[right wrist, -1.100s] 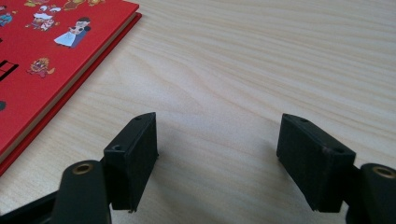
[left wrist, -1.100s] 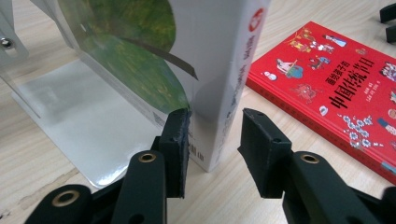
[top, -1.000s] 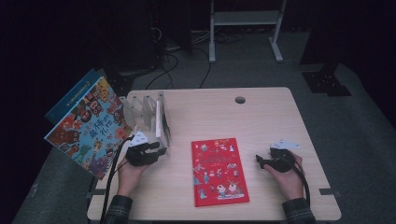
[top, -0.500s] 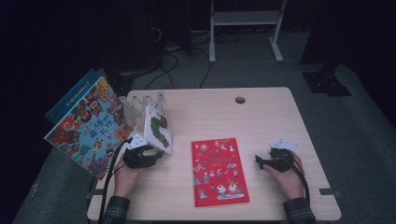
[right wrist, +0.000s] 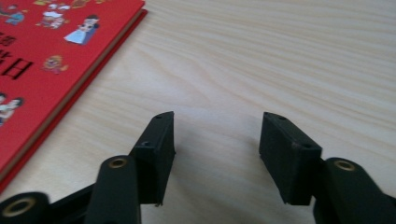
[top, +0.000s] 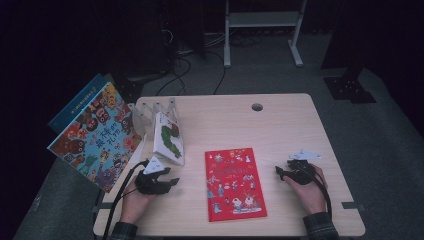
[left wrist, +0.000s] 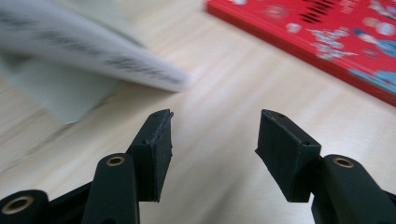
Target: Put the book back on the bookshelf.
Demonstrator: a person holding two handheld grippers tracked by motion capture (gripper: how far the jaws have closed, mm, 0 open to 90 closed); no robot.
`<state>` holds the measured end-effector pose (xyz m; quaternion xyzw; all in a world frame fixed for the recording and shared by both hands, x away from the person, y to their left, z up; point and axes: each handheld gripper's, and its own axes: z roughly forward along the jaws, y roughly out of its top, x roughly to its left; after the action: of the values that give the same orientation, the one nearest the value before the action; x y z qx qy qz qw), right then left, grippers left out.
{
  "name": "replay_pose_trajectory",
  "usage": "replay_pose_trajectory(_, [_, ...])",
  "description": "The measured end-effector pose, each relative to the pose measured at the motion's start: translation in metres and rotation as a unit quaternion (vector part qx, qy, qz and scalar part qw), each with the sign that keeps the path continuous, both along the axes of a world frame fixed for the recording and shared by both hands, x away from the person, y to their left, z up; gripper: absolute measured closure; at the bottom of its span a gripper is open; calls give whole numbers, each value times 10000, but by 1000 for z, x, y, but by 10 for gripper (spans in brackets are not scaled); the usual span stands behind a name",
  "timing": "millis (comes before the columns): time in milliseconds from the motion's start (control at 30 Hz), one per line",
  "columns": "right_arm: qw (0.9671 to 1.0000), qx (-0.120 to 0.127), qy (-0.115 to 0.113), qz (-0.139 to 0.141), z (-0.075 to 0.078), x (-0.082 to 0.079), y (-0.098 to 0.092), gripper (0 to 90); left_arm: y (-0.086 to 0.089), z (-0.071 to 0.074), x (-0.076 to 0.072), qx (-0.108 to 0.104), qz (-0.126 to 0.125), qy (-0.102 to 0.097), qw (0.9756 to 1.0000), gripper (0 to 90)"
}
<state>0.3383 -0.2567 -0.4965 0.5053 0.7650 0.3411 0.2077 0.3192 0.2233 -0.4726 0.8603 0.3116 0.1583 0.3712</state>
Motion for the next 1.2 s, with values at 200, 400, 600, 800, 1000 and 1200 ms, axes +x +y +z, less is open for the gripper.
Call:
replay_pose_trajectory(200, [9995, 195, 128, 216, 8, -2, 5, 508, -22, -4, -3, 57, -354, 21, 9994, 419])
replay_pose_trajectory(400, [9974, 469, 273, 466, 16, -5, 14, 521, -39, -9, -2, 141, -629, 85, 9979, 385])
replay_pose_trajectory(600, [9948, 602, 373, 727, 18, -7, 24, 524, -57, -13, -4, 230, -878, 122, 9958, 362])
replay_pose_trajectory(800, [9926, 662, 410, 928, 19, -6, 36, 515, -72, -17, -5, 269, -1069, 130, 9938, 328])
replay_pose_trajectory(1000, [9888, 788, 532, 1147, 19, -2, 49, 511, -82, -19, -6, 256, -1170, 139, 9927, 273])
replay_pose_trajectory(1200, [9857, 870, 668, 1279, 16, 5, 60, 513, -90, -22, -8, 185, -1184, 221, 9925, 179])
